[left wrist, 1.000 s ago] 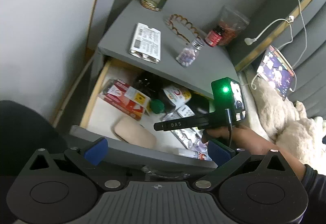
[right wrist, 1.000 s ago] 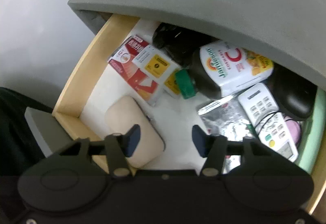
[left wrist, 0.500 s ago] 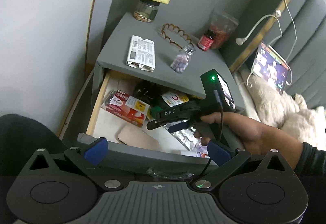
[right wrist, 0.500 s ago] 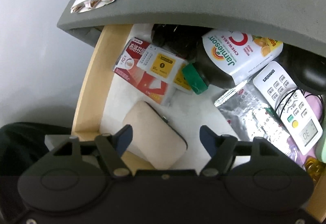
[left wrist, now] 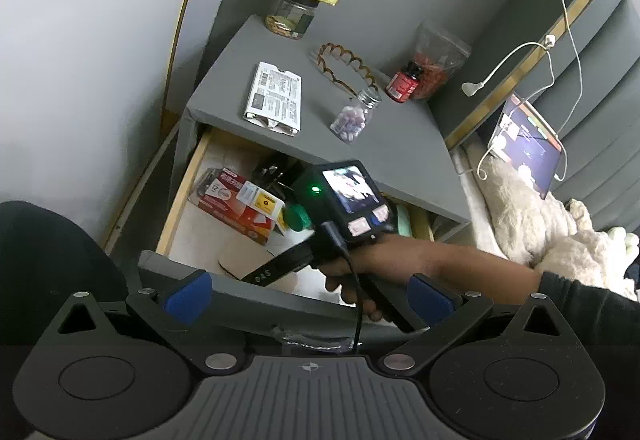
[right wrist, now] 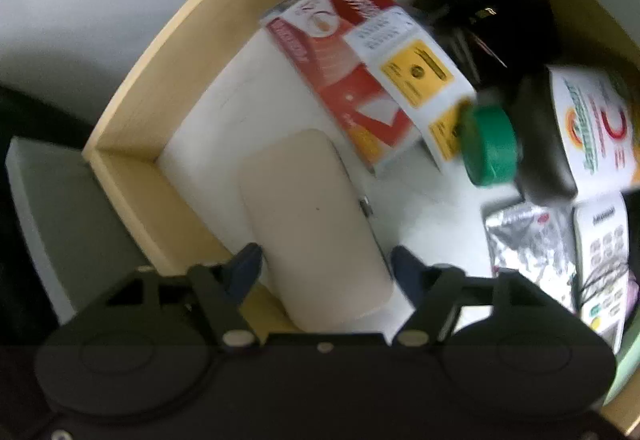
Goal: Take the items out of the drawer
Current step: 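Grasp the beige glasses case edge with the right tool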
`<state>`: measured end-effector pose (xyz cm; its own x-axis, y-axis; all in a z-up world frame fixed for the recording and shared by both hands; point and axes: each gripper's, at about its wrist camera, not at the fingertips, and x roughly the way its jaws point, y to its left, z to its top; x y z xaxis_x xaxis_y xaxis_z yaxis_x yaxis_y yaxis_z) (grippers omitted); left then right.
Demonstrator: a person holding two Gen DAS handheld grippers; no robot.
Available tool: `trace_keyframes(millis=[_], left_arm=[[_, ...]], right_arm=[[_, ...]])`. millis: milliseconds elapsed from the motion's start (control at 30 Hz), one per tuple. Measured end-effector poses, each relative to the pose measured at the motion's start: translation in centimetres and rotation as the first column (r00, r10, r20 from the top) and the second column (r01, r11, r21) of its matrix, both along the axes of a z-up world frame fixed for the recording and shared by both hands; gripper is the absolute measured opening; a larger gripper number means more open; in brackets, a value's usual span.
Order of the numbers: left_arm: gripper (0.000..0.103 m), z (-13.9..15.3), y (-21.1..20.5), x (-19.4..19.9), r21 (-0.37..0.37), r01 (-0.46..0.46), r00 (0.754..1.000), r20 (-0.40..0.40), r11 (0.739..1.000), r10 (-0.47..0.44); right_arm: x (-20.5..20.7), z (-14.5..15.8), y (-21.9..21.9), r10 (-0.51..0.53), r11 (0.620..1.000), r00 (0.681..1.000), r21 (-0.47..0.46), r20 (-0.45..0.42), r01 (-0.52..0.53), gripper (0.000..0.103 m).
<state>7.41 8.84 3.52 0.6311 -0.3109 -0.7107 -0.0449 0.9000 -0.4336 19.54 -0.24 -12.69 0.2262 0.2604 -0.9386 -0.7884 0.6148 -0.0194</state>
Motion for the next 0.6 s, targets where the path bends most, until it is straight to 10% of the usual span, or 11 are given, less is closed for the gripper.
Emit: trace_keyframes(millis=[233,600], left_arm=[[0.103,0.0,0.3,0.0,-0.014,-0.013,1.000,-0.003,1.000,0.013],[0.103,-0.3,0.0,0.1,-0.023,0.000,1.000,-0.009,1.000,0.000]], right_arm=[[-0.4,1.4,0.0,0.070,0.997,0.998,-0.013,0.002,-0.070,0.032],[1.7,2.8,-1.8,0.085,0.991,0.984,0.111,-0.154,-0.068,0.018]])
